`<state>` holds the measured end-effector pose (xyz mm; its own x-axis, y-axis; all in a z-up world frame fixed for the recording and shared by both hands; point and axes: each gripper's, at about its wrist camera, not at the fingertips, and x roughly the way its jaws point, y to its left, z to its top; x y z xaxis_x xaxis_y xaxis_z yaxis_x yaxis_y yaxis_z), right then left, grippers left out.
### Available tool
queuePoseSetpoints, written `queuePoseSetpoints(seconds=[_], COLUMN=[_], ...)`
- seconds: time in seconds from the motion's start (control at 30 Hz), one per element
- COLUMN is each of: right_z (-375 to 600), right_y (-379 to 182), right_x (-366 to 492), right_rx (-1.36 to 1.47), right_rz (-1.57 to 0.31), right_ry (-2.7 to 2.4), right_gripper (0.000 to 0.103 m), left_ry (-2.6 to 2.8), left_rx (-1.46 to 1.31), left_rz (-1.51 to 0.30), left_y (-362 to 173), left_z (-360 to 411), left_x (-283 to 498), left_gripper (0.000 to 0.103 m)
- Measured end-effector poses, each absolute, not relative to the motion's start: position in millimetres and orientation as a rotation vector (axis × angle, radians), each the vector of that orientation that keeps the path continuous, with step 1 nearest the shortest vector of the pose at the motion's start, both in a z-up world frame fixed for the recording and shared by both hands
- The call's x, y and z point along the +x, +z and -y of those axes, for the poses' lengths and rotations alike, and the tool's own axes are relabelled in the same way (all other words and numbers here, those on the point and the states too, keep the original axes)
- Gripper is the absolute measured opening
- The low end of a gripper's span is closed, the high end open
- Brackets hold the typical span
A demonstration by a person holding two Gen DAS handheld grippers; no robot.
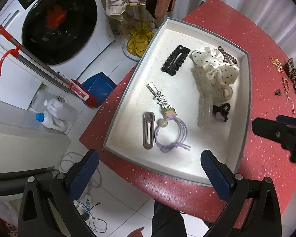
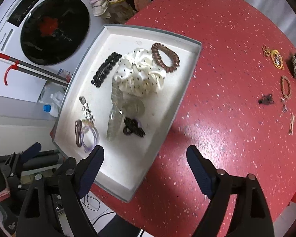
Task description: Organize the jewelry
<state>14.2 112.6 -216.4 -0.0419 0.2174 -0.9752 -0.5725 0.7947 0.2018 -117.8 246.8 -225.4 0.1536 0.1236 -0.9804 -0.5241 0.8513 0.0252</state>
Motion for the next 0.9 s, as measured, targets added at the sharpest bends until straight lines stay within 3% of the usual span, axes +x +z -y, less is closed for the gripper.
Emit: queuePoseSetpoints(seconds=[0.03,0.07,0.47,0.9], right_z=[-111,-109,-83,-70], right_y=[-214,-211,-176,-97], right_x=[12,9,-13,-27], right_rx=[-0.306,-0.307,-0.308,-0.328], right_rz=[-1.480,-1.469,-1.500,-1.241], right_ry=[0.653,0.654,0.566,0.533], right_gripper=[0.102,0.103,0.103,0.103], left_ry=[0.473,0.470,0.418,0.552], left_rx=[-0.355,-0.353,-0.344,-0.366], left_rz=[-1.343,-1.342,-1.317,-1.134], left_y=[-222,-219,-178,-102], left_z=[-245,-243,-245,-246], left_x=[-119,-120,-138,-160], left_gripper=[0.103,0.103,0.103,0.103])
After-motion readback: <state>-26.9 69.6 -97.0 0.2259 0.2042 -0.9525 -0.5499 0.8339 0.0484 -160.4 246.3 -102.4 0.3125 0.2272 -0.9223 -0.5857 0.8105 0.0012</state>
